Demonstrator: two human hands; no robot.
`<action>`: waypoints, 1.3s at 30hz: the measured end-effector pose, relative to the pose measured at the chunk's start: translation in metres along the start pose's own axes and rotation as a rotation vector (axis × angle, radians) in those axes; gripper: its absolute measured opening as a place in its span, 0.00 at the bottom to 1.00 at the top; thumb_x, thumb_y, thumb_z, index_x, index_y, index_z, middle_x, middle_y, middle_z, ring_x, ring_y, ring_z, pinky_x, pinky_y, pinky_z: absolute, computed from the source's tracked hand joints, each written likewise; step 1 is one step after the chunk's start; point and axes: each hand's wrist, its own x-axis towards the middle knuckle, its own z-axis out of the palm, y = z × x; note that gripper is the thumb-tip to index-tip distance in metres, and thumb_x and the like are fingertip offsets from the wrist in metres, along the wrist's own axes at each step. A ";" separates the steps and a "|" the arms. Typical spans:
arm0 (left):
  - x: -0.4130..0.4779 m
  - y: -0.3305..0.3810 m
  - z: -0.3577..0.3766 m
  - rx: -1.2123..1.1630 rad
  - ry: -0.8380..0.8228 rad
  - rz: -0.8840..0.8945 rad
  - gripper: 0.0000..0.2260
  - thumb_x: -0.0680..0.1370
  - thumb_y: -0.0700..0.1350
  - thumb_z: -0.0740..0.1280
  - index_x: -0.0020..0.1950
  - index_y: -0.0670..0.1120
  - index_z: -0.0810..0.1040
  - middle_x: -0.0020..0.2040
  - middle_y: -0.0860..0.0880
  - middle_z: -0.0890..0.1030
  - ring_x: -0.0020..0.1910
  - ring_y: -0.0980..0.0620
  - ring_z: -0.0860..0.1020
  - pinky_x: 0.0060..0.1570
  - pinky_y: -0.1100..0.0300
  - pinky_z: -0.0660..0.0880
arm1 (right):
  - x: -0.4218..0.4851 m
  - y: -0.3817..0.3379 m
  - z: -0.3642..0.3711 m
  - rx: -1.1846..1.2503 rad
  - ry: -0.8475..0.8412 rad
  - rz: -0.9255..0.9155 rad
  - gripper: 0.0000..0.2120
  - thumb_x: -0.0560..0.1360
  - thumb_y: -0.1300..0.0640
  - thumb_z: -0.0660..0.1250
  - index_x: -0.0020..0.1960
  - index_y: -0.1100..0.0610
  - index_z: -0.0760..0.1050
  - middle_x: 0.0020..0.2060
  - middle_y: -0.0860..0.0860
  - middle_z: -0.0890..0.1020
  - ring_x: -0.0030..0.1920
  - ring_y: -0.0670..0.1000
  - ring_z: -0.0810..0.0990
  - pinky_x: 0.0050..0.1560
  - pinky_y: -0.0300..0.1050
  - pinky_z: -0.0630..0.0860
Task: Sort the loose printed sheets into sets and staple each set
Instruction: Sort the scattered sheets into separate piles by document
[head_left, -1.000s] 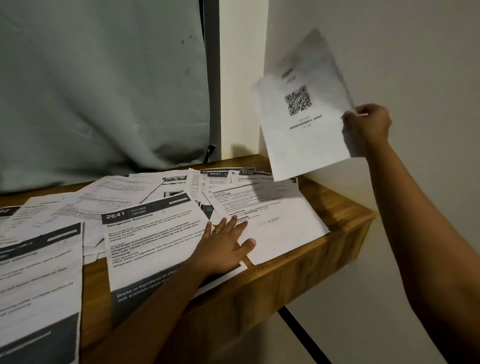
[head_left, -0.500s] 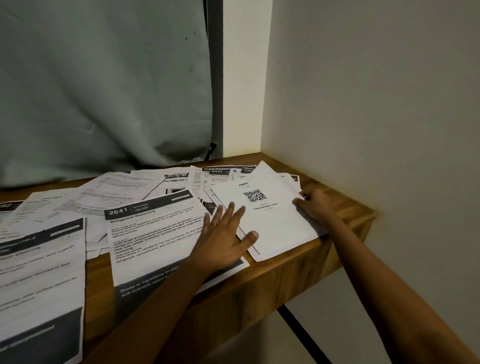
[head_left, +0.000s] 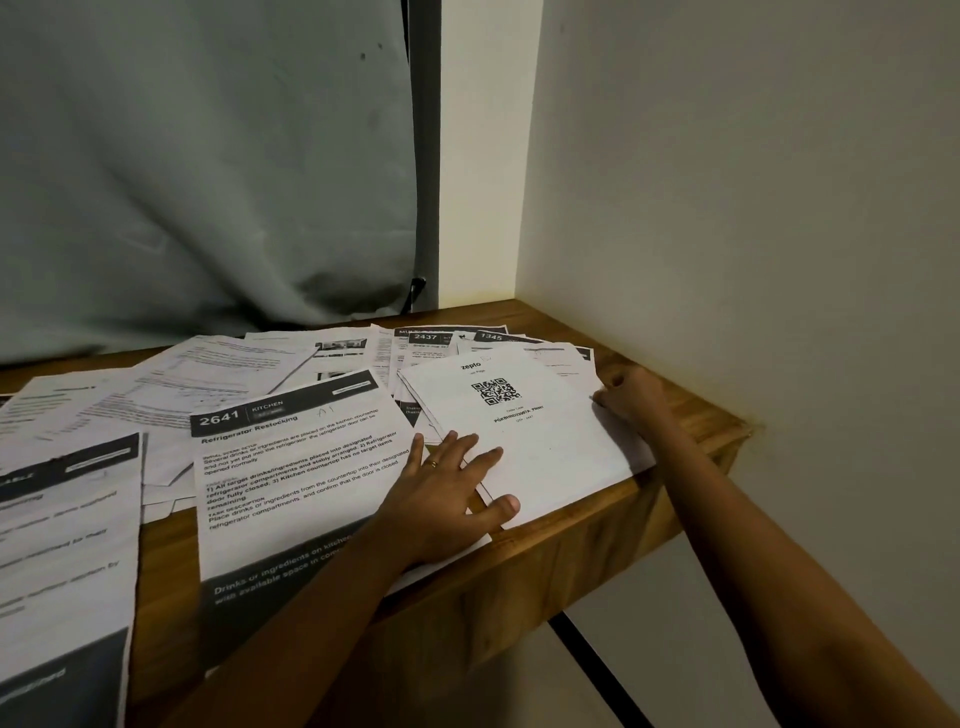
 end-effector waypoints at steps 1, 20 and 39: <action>0.001 -0.001 0.001 0.007 -0.002 0.004 0.36 0.71 0.70 0.44 0.77 0.58 0.49 0.78 0.53 0.43 0.76 0.52 0.39 0.70 0.48 0.31 | 0.001 -0.002 0.000 -0.019 -0.021 0.027 0.09 0.74 0.56 0.69 0.40 0.60 0.75 0.38 0.54 0.76 0.43 0.54 0.76 0.37 0.43 0.72; 0.001 -0.002 0.004 0.029 -0.026 0.011 0.31 0.78 0.67 0.49 0.78 0.57 0.47 0.78 0.51 0.45 0.77 0.53 0.41 0.73 0.46 0.34 | 0.028 -0.043 -0.069 0.422 0.455 -0.132 0.07 0.71 0.59 0.63 0.44 0.55 0.80 0.40 0.51 0.82 0.41 0.50 0.79 0.41 0.38 0.72; -0.006 0.002 0.006 -0.334 0.218 -0.111 0.51 0.65 0.76 0.56 0.76 0.51 0.36 0.76 0.48 0.36 0.76 0.41 0.39 0.73 0.42 0.49 | 0.009 -0.048 -0.065 0.475 0.169 -0.161 0.01 0.70 0.61 0.69 0.40 0.56 0.78 0.33 0.50 0.79 0.33 0.47 0.76 0.35 0.35 0.70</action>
